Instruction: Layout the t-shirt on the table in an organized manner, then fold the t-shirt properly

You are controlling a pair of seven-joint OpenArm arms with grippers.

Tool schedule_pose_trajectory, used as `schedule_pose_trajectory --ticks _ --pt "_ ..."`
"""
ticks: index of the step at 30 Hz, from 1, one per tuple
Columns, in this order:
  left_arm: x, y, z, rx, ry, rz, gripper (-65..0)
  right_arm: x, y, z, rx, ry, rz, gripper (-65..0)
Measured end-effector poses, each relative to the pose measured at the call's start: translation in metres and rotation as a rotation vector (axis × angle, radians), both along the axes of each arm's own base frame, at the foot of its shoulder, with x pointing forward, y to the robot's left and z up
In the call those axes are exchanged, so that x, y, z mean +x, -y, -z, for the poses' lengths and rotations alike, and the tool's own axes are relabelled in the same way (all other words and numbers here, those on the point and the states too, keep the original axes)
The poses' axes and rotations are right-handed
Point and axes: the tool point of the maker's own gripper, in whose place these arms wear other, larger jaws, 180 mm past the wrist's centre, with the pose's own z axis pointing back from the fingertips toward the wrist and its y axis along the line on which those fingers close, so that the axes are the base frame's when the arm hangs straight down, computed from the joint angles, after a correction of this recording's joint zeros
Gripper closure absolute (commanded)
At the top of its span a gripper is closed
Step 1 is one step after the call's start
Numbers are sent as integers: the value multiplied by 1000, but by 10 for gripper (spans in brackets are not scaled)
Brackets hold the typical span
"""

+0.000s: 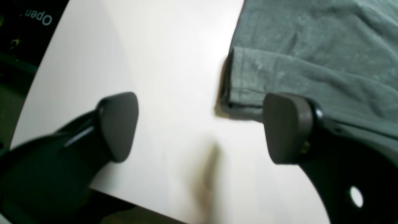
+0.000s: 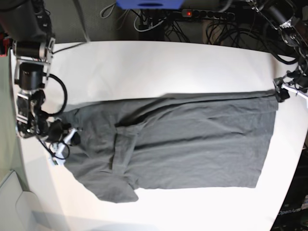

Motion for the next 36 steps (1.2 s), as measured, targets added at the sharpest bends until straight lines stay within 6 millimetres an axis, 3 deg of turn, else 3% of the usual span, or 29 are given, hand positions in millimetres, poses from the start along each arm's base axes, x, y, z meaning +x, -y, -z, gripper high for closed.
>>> schedule_pose_trajectory --ticks 5,9,14,20,23,29,36 --pt "4 -1 -2 2 6 -3 -618 -27 0 -19 -82 50 -42 -47" --pt "13 -1 -8 -2 33 -1 -618 -28 -19 -34 -71 107 -70 -46" --pt "10 -2 -7 2 22 -4 -618 -41 -17 -21 -89 64 -74 -48" --pt "10 -1 -6 -1 24 -2 -618 -12 -21 -46 -81 132 -71 -60" --pt "5 -1 -4 0 13 -1 -618 1 -21 -51 -69 138 -65 -137" --pt "2 -1 -1 -1 5 -1 -618 5 -18 -39 -51 84 -50 -352" --pt "4 -1 -2 -1 10 -1 -618 15 -19 -25 15 92 -14 -376"
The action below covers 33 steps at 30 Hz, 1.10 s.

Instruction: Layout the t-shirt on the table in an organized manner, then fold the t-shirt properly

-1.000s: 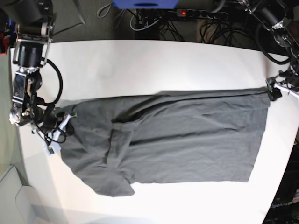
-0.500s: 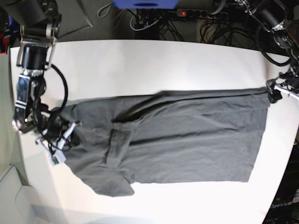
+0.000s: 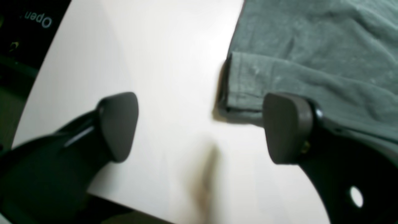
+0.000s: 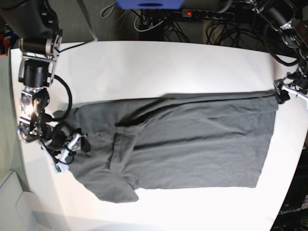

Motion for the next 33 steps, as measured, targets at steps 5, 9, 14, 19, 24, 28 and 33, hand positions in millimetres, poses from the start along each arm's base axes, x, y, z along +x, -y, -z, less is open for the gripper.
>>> schedule_pose_trajectory --ticks 5,9,14,19,24,28,33 --pt "1 0 -1 0 2 0 -618 11 3 5 0 4 17 -376" --pt "1 0 -1 0 2 0 -618 10 -6 13 -20 -1 2 -363" --pt "1 0 -1 0 2 0 -618 8 -8 18 -43 -9 -7 -249" --pt "1 1 0 -2 2 0 -618 7 -12 21 -58 -17 -18 -160" --pt "1 1 0 -3 2 0 -618 7 -14 22 -55 -18 -20 -108" --pt "0 1 1 -2 0 0 -618 7 -14 22 -55 -17 -19 0" --pt "-1 1 2 -3 -4 0 -618 0 -12 37 -37 -65 -11 0"
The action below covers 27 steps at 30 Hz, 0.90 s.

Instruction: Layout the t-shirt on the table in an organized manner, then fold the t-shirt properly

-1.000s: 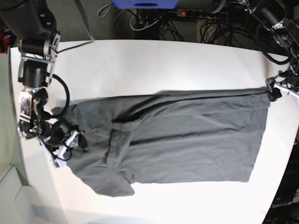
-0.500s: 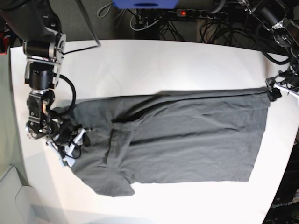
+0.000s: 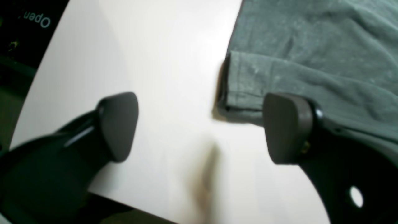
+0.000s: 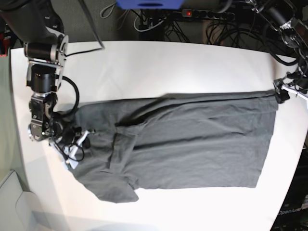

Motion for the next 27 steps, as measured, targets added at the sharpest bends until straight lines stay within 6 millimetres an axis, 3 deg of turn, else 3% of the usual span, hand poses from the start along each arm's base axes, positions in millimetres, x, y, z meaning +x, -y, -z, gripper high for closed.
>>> schedule_pose_trajectory --ticks 8,14,21,24,27 --pt "-17 -20 -3 3 8 -82 -618 -3 10 2 2 6 17 0" --pt "-15 -20 -4 -1 16 -80 -618 -1 20 -23 -69 86 3 0" --pt "-15 -19 -3 -2 14 -79 -618 -3 8 -27 -66 106 -14 -6" --pt "-16 -19 -3 -1 14 -79 -618 -3 8 -27 -68 106 -16 -81" --pt "-15 -19 -3 -2 14 -79 -618 -3 8 -27 -68 106 -17 -198"
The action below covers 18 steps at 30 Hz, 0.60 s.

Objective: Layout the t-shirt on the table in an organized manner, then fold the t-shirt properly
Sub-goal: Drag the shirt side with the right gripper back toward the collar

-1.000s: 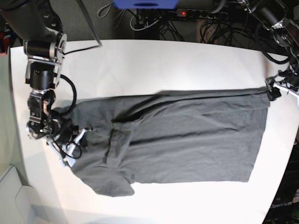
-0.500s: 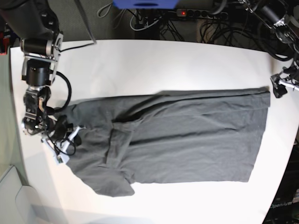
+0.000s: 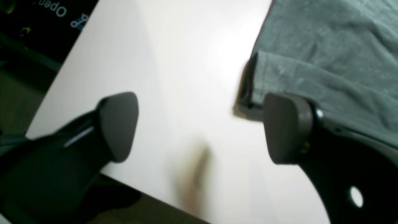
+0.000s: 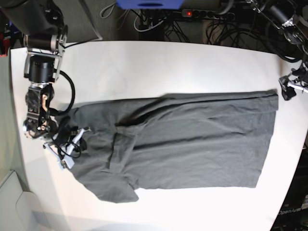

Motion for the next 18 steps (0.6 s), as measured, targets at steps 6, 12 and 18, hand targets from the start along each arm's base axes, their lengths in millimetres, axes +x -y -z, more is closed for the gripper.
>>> schedule_pose_trajectory --ticks 6,12,18 --pt "0 0 0 1 0 0 -618 3 0 -4 4 15 1 -376" --pt "1 0 0 0 2 0 -618 8 -3 -5 44 53 9 -379" --pt "1 0 -1 1 2 0 -618 -4 -3 24 85 4 29 -379"
